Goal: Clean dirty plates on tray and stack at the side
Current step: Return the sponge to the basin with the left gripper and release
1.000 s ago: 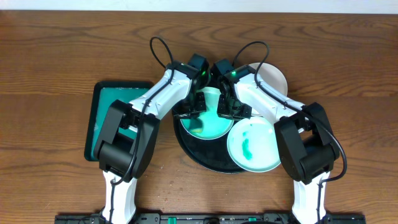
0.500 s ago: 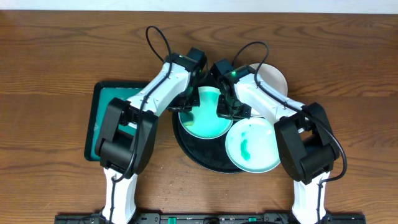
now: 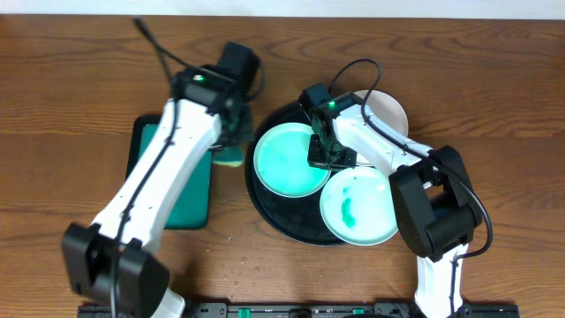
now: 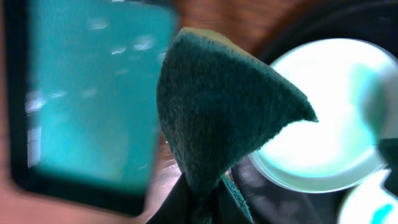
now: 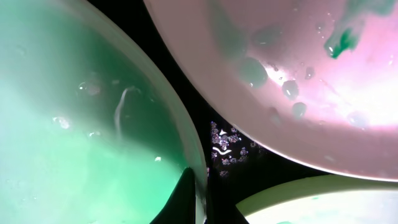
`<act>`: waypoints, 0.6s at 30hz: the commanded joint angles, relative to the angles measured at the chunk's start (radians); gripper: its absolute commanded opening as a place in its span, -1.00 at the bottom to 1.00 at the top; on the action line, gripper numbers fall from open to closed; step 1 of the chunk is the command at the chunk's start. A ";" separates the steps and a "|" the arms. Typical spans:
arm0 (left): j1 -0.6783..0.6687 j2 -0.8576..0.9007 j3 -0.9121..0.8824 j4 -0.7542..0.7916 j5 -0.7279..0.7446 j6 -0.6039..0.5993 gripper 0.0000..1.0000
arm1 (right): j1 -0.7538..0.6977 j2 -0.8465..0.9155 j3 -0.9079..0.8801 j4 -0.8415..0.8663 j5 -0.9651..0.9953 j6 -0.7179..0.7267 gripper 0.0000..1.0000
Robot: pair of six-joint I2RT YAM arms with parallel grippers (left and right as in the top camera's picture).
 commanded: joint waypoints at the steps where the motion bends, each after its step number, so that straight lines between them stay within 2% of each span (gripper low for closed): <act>1: 0.091 -0.010 0.007 -0.070 -0.092 0.005 -0.86 | 0.031 0.042 -0.014 0.058 -0.106 -0.069 -0.98; 4: 0.170 0.002 -0.008 -0.125 -0.077 0.016 -0.85 | 0.031 0.042 -0.013 0.097 -0.188 -0.111 -0.97; 7: 0.245 0.005 -0.049 -0.122 0.002 0.075 -0.85 | 0.031 0.042 -0.013 0.124 -0.237 -0.122 -0.97; 10: 0.301 0.005 -0.087 -0.113 0.018 0.081 -0.85 | 0.031 0.042 -0.013 0.131 -0.268 -0.129 -0.97; 16: 0.344 0.005 -0.148 -0.059 0.018 0.096 -0.85 | 0.031 0.040 -0.013 0.123 -0.290 -0.129 -0.97; 18: 0.344 0.005 -0.173 -0.035 0.018 0.096 -0.77 | 0.031 0.029 -0.013 0.120 -0.290 -0.129 -0.97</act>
